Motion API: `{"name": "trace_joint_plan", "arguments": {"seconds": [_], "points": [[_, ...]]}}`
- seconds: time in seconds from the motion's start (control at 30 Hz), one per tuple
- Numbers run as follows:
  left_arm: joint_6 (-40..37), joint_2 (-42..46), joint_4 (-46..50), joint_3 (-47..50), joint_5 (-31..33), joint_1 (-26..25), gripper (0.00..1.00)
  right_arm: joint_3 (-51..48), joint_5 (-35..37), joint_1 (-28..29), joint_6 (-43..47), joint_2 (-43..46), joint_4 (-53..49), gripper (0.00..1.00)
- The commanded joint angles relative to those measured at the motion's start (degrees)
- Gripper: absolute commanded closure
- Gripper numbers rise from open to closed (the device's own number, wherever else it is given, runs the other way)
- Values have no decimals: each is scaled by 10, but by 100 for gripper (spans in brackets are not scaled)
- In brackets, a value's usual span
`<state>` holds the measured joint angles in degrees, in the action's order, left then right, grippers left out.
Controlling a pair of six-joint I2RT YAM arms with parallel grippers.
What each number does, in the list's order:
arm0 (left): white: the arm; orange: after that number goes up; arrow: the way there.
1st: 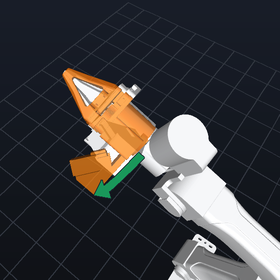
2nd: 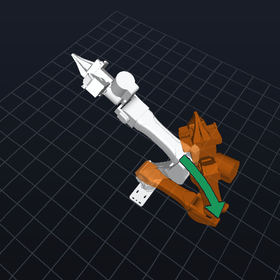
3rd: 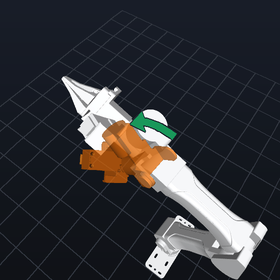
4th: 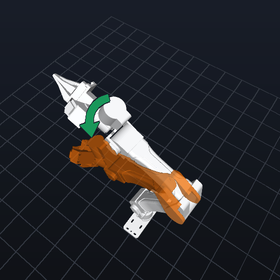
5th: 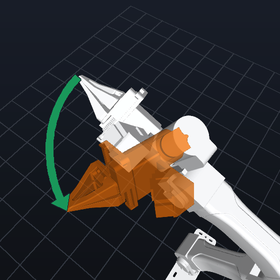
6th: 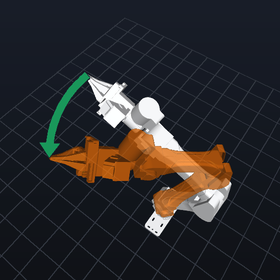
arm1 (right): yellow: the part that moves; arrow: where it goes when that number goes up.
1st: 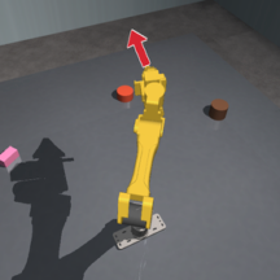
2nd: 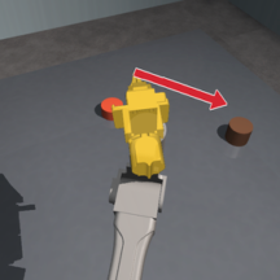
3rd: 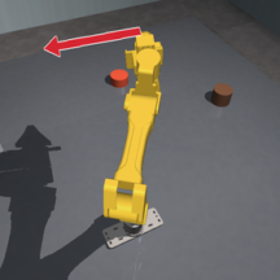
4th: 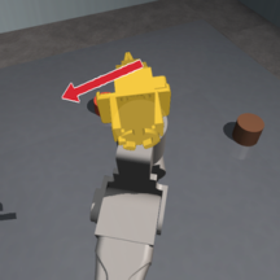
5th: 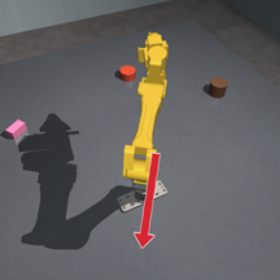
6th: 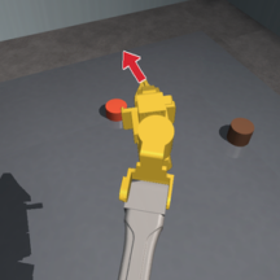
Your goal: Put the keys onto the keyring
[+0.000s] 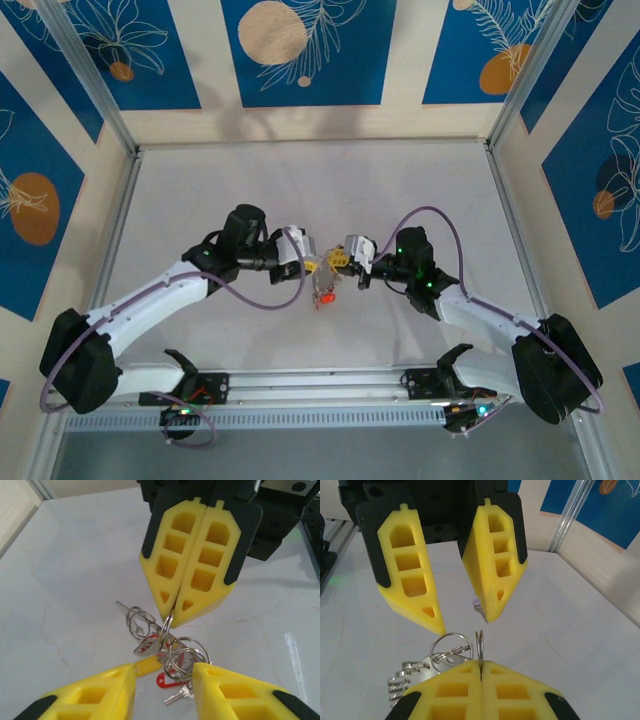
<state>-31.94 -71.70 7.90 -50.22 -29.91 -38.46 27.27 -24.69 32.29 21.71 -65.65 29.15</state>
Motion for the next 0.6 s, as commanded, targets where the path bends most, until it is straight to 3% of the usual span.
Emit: {"name": "trace_joint_plan", "arguments": {"seconds": [0.0,0.3,0.57], "points": [[-19,-9,-15,-23,-42,3,68,4,-25,8,4,0,44,100],[-41,-29,-5,-32,-60,3,77,3,-29,10,6,-5,43,100],[-56,-40,2,-33,-50,3,100,4,-29,12,11,-9,37,100]]}}
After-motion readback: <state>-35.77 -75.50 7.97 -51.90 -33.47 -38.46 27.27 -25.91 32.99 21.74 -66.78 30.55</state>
